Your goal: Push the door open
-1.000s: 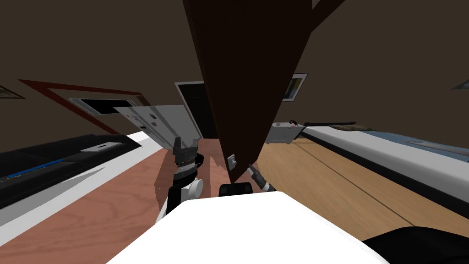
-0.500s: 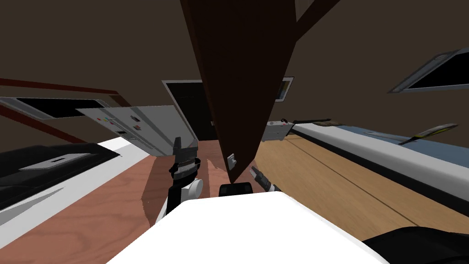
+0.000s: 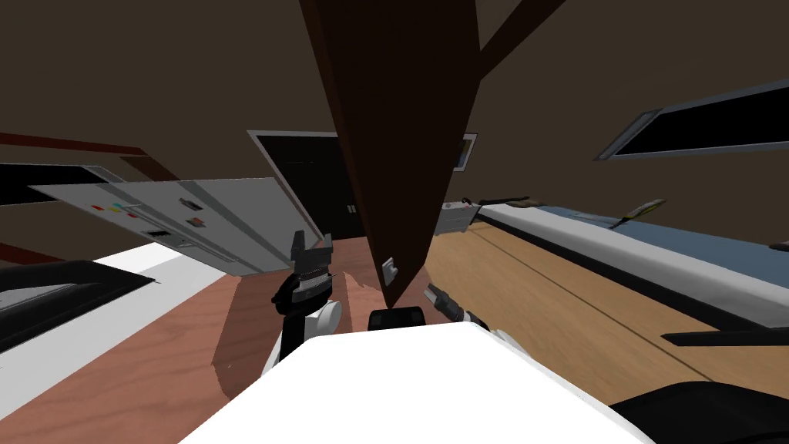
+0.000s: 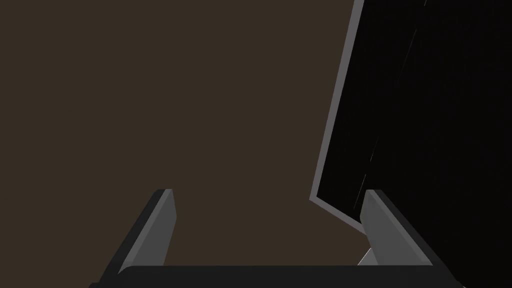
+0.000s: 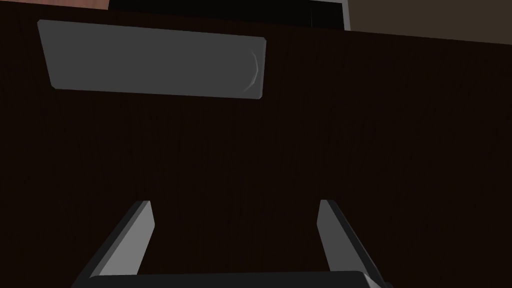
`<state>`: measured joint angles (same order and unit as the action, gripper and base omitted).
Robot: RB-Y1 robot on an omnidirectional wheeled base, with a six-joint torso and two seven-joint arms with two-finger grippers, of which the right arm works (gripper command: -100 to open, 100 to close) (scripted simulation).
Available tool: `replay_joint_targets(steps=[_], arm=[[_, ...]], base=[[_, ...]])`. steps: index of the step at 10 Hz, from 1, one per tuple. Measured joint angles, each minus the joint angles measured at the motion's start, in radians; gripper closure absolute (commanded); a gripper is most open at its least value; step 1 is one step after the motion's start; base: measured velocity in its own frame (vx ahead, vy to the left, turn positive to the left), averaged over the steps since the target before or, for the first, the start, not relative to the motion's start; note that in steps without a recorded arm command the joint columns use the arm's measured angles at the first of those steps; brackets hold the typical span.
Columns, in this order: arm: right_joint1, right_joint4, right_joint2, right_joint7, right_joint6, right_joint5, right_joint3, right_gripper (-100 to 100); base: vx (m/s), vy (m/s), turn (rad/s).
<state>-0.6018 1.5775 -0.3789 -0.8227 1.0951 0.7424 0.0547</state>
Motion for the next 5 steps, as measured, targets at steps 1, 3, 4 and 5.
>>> replay_joint_targets(steps=[1,3,4,5], arm=[[0.001,-0.009,-0.012,-0.017,0.026,0.008,-0.012,-100],[0.003,-0.013,-0.032,-0.054,0.063,0.026,-0.030,-100],[0.005,-0.015,-0.042,-0.072,0.080,0.034,-0.039,-100],[0.005,-0.019,-0.051,-0.087,0.097,0.040,-0.048,-100]], base=[[-0.007,0.065,-0.166],[-0.012,0.061,-0.166],[-0.008,0.048,-0.129],[-0.008,0.044,-0.118]])
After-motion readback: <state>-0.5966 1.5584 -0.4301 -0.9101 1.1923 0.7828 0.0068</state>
